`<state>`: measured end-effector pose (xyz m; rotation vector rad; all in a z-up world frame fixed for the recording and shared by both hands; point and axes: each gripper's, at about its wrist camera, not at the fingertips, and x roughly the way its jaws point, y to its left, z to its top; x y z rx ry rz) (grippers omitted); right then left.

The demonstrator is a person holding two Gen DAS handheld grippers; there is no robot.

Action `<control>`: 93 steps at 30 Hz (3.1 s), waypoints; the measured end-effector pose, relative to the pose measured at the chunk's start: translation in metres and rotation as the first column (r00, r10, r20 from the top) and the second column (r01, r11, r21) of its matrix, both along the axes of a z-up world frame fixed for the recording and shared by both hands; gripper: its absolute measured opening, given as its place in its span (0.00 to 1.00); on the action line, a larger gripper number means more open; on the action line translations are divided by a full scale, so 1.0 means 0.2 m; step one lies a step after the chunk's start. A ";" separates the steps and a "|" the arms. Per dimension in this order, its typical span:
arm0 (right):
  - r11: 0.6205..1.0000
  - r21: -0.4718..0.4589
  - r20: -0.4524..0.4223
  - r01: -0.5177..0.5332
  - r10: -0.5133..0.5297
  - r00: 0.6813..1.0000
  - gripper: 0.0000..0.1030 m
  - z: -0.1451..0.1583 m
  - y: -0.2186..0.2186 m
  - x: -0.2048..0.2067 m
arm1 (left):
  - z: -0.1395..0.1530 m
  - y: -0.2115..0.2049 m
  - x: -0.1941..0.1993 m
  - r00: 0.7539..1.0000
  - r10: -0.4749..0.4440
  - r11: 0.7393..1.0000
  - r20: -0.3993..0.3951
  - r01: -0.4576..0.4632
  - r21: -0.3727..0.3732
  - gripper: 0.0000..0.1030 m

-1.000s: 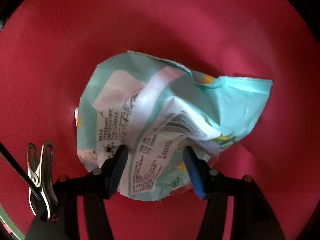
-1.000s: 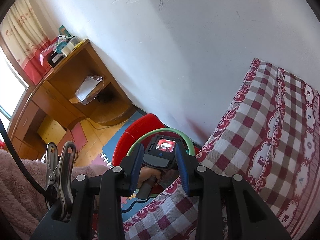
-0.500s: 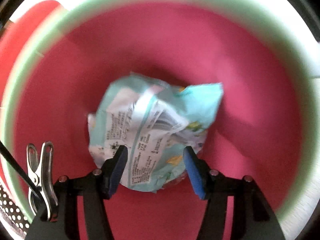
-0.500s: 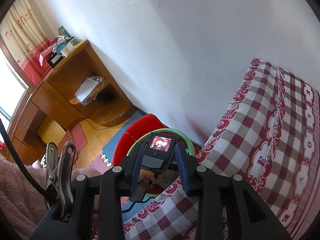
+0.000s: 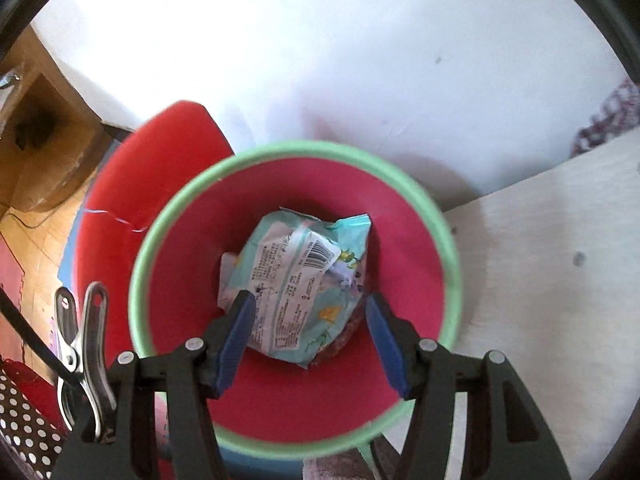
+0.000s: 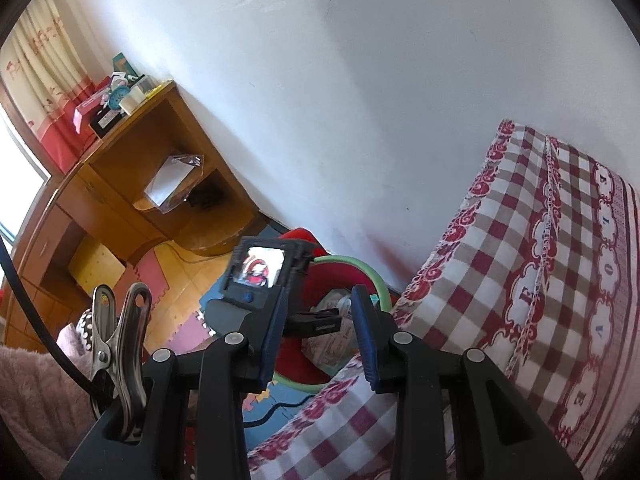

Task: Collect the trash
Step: 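Lift both tools up out of the red bucket, then move both open tools over the bed toward the mask and box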

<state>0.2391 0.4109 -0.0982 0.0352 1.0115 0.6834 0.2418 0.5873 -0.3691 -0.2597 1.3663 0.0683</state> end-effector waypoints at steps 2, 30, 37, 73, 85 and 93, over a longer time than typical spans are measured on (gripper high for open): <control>1.000 0.003 0.010 0.002 -0.002 1.000 0.33 0.03 0.00 -0.03 | 0.09 0.01 -0.04 1.000 0.014 1.000 0.018 -0.013 -0.002 0.58; 0.977 0.138 0.143 -0.160 0.141 0.980 0.33 0.52 -0.11 -0.59 | 1.19 0.10 -0.81 0.920 0.264 0.961 0.291 -0.277 0.005 0.58; 0.964 0.189 0.171 -0.186 0.154 0.973 0.33 0.64 -0.22 -0.77 | 1.44 0.06 -1.05 0.900 0.276 0.950 0.337 -0.308 0.045 0.58; 0.960 0.244 0.205 0.140 -0.192 0.960 0.33 0.93 -1.35 -1.27 | 2.00 -1.18 -1.36 0.899 -0.036 0.999 0.435 0.018 0.046 0.58; 0.933 0.223 0.168 0.282 -0.322 0.932 0.33 0.88 -1.62 -1.25 | 2.03 -1.53 -1.24 0.890 -0.172 0.984 0.422 0.171 0.041 0.58; 0.904 0.203 0.150 0.377 -0.409 0.900 0.33 0.84 -1.76 -1.17 | 2.04 -1.67 -1.11 0.872 -0.241 0.966 0.426 0.257 0.019 0.58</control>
